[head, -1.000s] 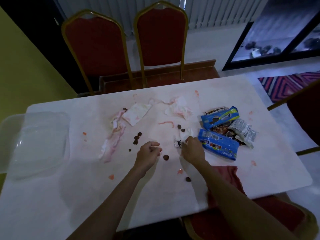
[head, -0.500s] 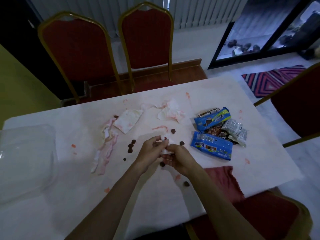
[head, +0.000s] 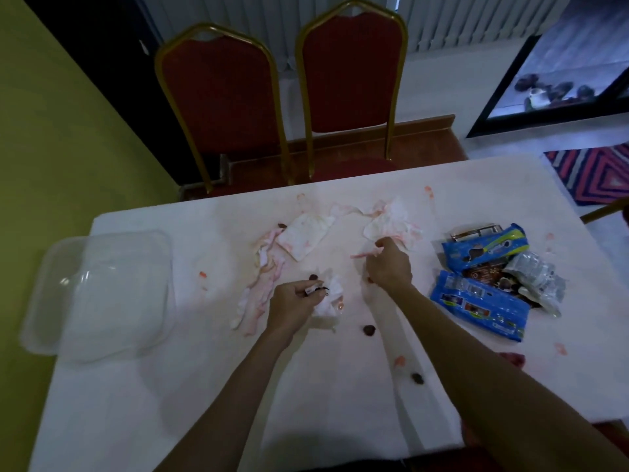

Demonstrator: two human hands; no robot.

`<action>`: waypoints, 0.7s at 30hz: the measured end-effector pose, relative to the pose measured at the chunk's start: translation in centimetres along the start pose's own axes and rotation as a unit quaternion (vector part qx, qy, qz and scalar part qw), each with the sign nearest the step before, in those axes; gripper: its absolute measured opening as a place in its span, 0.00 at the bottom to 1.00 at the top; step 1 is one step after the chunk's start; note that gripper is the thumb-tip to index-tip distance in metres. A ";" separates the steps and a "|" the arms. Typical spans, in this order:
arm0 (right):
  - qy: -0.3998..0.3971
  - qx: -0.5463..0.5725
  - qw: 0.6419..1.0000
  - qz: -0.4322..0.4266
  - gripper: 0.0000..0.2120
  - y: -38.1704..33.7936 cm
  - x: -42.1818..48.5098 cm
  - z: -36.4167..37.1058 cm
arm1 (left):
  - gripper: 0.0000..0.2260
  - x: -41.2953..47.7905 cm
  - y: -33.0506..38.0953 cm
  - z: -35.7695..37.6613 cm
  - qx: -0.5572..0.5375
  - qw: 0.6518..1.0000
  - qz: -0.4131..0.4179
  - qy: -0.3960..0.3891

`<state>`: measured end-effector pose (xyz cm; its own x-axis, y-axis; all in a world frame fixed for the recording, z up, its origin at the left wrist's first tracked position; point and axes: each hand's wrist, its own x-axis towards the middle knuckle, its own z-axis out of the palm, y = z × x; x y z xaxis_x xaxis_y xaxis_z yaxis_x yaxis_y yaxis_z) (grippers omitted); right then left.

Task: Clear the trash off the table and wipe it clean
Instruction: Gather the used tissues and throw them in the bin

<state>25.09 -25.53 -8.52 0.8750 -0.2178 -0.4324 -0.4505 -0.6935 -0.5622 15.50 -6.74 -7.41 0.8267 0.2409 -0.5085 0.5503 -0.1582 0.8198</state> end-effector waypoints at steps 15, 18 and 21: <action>-0.204 0.039 0.976 -0.069 0.08 -4.3 -4.0 -0.8 | 0.10 0.9 2.0 2.0 0.005 0.998 -0.015 0.068; -0.166 0.061 0.981 -0.076 0.08 -4.9 -4.9 -0.2 | 0.14 1.9 3.1 2.9 -0.008 1.000 -0.004 0.013; -0.118 0.043 0.988 -0.092 0.09 -5.2 -4.3 -0.7 | 0.18 2.5 3.5 3.2 -0.051 0.998 -0.028 -0.034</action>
<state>23.83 -21.44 -3.23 0.8824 0.0802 -0.4635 -0.3091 -0.6440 -0.6998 19.91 -9.80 -6.64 0.8027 0.1810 -0.5682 0.5841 -0.0468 0.8103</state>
